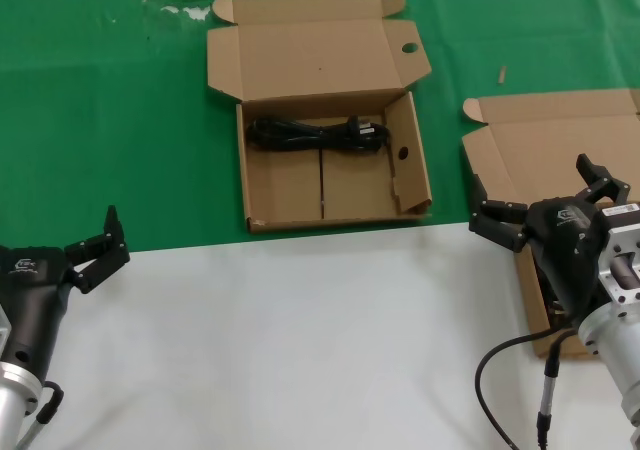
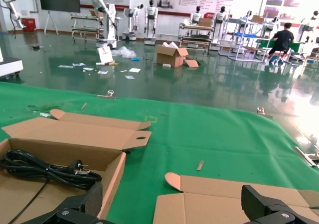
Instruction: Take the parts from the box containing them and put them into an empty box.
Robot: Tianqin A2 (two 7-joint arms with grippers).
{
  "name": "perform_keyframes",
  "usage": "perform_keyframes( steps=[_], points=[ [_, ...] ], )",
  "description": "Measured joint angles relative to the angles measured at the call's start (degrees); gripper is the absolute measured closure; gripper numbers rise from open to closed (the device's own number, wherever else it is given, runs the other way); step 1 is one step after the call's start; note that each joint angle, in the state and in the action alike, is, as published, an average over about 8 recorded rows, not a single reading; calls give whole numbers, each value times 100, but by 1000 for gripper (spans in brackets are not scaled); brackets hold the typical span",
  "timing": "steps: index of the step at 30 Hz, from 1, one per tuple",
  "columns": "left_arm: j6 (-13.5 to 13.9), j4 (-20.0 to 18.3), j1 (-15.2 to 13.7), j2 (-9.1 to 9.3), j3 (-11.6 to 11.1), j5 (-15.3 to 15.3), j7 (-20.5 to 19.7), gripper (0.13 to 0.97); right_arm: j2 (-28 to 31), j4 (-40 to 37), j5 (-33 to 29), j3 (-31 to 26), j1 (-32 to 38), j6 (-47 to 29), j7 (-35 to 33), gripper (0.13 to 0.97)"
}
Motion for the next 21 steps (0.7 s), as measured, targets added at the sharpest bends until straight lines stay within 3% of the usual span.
perform_keyframes(
  steps=[21],
  points=[
    [0, 0, 0, 0, 0, 0, 0, 132, 0, 0, 0, 0, 0, 0, 0, 129]
  ],
)
